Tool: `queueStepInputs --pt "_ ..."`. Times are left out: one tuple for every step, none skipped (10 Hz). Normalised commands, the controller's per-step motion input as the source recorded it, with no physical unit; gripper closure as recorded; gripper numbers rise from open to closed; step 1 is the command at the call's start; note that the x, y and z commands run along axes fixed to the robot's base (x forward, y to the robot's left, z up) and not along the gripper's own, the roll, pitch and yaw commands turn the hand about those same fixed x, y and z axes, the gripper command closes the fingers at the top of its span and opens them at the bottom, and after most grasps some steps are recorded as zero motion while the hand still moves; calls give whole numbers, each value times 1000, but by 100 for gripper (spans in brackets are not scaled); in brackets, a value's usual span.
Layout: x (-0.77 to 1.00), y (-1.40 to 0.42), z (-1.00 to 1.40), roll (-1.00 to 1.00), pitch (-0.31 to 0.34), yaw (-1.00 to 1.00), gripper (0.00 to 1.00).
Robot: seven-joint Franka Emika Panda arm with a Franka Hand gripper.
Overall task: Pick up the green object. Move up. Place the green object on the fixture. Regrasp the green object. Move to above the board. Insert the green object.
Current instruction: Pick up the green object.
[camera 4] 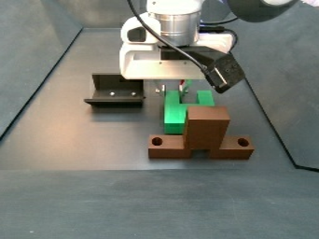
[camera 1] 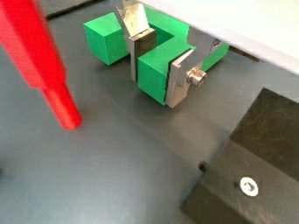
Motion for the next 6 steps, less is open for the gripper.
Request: queueStepInputs --pt "0 0 0 0 0 0 100" --pt "0 0 0 0 0 0 100" --pt "0 0 0 0 0 0 100" --pt "0 0 0 0 0 0 100" --pt "0 0 0 0 0 0 100" --pt "0 0 0 0 0 0 100"
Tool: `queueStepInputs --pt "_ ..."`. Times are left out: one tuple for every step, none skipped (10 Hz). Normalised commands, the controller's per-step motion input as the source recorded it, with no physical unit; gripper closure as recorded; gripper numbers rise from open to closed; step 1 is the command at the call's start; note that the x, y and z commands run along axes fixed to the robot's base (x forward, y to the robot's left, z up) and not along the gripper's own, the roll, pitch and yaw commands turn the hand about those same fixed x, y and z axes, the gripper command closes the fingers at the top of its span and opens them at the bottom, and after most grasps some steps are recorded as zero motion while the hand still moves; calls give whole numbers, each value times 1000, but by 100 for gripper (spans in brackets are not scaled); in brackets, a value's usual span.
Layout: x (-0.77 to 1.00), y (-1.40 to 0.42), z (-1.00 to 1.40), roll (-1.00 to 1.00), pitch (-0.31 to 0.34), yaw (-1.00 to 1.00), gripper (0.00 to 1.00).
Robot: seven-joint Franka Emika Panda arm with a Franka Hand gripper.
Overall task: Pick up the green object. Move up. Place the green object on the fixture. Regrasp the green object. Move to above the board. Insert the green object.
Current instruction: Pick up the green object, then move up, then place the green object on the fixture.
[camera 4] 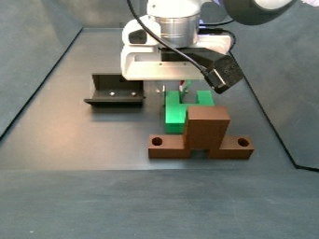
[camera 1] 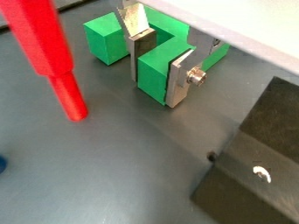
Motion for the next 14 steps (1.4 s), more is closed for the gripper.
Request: queueStepInputs --pt "0 0 0 0 0 0 100" --pt "0 0 0 0 0 0 100" --pt "0 0 0 0 0 0 100" --pt "0 0 833 0 0 0 100" --pt "-86 66 768 3 37 -40 100" --pt "-99 45 543 6 24 -42 100" --pt "-38 18 180 13 -1 -21 100" --pt "40 0 -37 0 0 0 100" --pt "309 -186 117 0 0 0 100" --pt "854 -289 511 -117 -109 -151 100" --pt "751 0 803 -529 0 -349 100" --pt "886 0 897 -491 -20 -240 100" --pt "903 0 760 -463 -166 -234 100" --pt "980 0 580 -443 -103 -206 100"
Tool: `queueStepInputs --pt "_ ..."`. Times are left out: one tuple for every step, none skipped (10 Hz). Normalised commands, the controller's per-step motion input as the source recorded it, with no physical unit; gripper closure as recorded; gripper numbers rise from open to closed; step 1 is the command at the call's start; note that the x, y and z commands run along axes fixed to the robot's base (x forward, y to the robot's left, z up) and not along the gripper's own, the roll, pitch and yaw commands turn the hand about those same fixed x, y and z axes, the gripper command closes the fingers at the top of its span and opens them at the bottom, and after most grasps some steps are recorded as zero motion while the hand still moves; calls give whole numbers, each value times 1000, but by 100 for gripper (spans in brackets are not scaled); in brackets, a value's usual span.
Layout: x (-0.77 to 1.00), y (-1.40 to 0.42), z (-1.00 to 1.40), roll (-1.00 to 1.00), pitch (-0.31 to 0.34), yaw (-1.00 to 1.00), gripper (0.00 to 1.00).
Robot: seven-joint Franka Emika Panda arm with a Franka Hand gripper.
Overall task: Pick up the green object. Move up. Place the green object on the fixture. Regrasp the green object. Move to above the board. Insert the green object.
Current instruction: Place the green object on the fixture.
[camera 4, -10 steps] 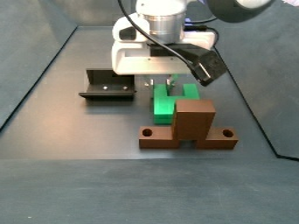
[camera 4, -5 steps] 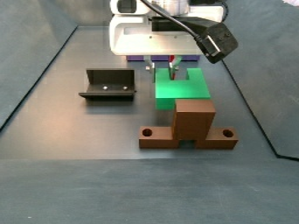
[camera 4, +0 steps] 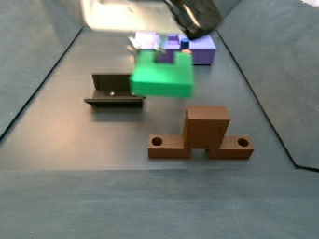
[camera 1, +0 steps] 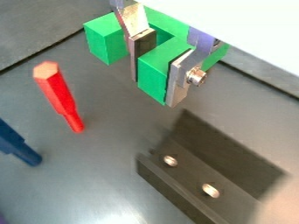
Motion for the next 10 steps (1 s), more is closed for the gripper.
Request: queueStepInputs --pt "971 9 529 -526 -111 -206 100" --pt "857 57 597 -843 -63 -300 100" --pt "809 0 423 -846 0 -306 100" --pt "837 -197 240 -700 194 -220 100" --pt "851 -140 289 -937 183 -149 100" --pt "743 -37 140 -1000 0 -114 100" --pt "723 -34 100 -1000 0 -103 100" --pt "717 -26 60 -1000 0 -103 100" --pt "780 -40 0 -1000 0 -103 100" --pt "846 -60 -37 -894 0 -86 100"
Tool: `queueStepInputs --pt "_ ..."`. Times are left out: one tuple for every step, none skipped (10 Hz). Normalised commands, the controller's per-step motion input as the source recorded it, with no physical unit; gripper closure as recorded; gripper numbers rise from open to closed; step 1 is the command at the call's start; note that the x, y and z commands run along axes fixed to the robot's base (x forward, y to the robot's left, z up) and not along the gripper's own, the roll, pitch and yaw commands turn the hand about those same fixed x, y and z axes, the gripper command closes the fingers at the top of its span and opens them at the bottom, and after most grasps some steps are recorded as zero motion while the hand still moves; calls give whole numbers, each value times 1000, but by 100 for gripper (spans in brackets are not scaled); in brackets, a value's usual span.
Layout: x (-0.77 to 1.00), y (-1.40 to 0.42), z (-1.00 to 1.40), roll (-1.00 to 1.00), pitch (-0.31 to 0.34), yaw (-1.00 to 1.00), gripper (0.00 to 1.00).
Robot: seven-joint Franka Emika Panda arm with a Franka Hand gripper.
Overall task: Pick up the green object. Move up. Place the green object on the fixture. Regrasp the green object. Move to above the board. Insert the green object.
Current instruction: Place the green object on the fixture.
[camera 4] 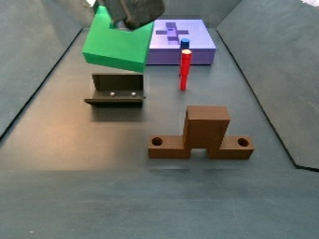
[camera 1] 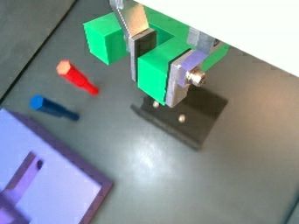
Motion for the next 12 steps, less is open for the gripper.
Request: queueStepInputs --pt "829 -114 -86 -800 111 -89 100" --pt "826 -171 -114 -723 243 -71 100" --pt "831 -191 -157 -691 420 -51 100" --pt "826 -123 -263 -457 566 -14 100" --pt "829 -74 -360 -291 611 -3 100" --pt "894 -17 -443 -249 494 -9 100" --pt "734 0 -306 -154 377 -103 100" --pt "257 -51 -286 -34 -6 -154 100" --pt "446 77 -283 -446 -206 0 100" --pt "371 60 -471 -343 -323 20 100" --pt "286 120 -460 -246 -211 97 100" --pt "17 71 -383 -49 -63 34 100"
